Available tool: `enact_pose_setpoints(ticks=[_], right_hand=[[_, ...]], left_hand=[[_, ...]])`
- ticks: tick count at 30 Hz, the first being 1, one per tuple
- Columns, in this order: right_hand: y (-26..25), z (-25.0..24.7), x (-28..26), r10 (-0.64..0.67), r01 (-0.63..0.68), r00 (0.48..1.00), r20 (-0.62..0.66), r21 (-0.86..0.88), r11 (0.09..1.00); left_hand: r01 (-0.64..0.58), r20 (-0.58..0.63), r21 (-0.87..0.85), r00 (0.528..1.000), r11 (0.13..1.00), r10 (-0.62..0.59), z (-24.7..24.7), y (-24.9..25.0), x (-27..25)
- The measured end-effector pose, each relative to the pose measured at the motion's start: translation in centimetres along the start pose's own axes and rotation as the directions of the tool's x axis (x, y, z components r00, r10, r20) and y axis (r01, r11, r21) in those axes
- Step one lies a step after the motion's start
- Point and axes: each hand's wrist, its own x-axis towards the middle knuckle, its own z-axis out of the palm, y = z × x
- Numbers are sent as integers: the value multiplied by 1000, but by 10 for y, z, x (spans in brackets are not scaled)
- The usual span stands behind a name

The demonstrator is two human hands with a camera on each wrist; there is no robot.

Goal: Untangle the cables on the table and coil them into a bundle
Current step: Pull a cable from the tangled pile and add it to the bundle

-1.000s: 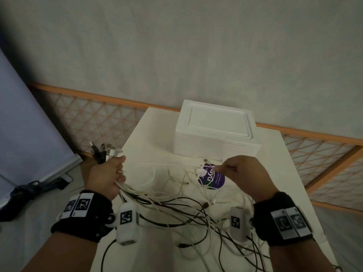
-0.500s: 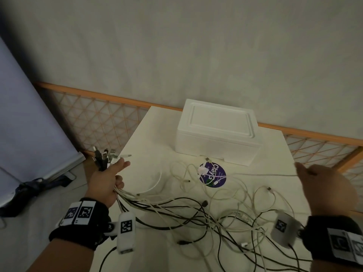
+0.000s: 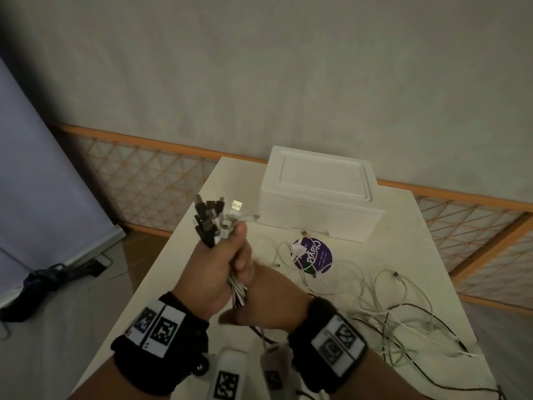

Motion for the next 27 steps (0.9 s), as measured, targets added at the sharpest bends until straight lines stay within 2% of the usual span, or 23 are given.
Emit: enact_pose_setpoints(ticks=[2,4,7,8,10,12,14,16,17,18,19,21,22,24,26,27], right_hand=[[2,12,7,34,-36,999,-29,-62,997],[9,8,1,78,-86,995,-56,-162,983],[37,-2,-23,172,-179,984,-49,-322,930],[50,-5,-34,263,-268,963,-65,-370,889],[76,-6,-58,451,-451,887,-101,-399,798],[94,-1,-77,534,-527,839,-103,-392,754],[108,10,-88,584,-530,811,35,-376,760],[119,22,-89,628,-532,730,271,-352,770],[121,26,-88,641,-549,683,350,-334,767],[122,29,-86,644,-573,657,391,-295,764],[122,28,-82,646,-606,654,394,-237,759],[116,27,-69,615,-631,731,295,-50,774],[110,27,-59,587,-605,785,199,37,796],[99,27,-29,527,-517,849,-34,151,843],[91,32,8,408,-395,904,-129,116,911],[89,38,26,336,-330,936,-102,72,941]], left_hand=[[-14,-1,45,1000,999,14,-2,6,-3],[-30,-23,-27,999,999,30,-16,16,-4],[-84,-175,-196,983,977,49,-50,42,-4],[-107,-249,-224,967,969,49,-65,51,-3],[-93,-363,-272,932,958,-13,-91,60,1],[-20,-437,-295,892,955,-116,-111,46,5],[71,-513,-287,831,955,-216,-124,10,7],[151,-574,-267,768,952,-283,-133,-28,7],[195,-592,-265,740,944,-319,-138,-43,5],[239,-602,-270,714,933,-357,-142,-54,4],[279,-610,-274,690,920,-391,-145,-63,4],[329,-625,-265,657,906,-422,-147,-73,6],[339,-633,-251,652,907,-418,-146,-74,8],[337,-658,-231,637,913,-402,-145,-76,15],[333,-680,-232,616,914,-397,-145,-77,21],[331,-691,-237,603,913,-398,-145,-78,22]])
